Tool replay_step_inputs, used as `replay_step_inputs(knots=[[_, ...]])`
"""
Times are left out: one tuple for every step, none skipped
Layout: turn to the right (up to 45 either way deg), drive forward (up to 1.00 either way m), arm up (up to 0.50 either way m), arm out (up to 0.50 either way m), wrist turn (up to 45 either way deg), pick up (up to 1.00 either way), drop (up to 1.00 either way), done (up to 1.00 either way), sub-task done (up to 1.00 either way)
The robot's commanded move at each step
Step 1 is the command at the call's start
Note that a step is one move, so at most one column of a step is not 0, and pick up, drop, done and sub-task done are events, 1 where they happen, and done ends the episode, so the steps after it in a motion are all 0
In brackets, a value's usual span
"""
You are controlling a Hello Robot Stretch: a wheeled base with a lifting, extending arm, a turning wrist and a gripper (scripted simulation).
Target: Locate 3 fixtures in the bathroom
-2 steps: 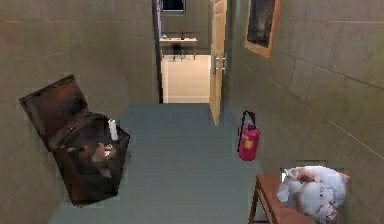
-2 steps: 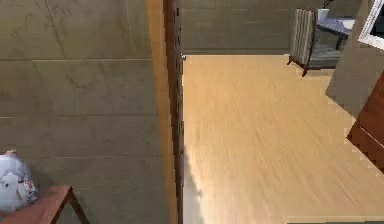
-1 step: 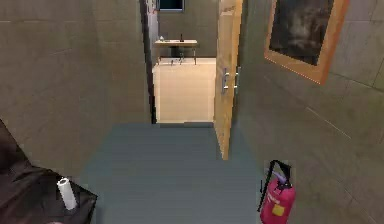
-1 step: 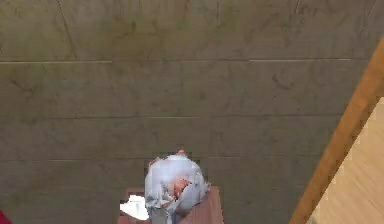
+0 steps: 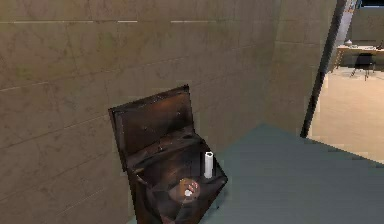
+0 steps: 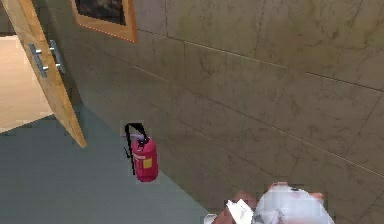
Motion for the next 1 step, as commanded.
replay_step_inputs(knots=[[0.0, 0.0, 0.0, 0.0, 0.0, 0.0, 0.0, 1.0, 0.0]])
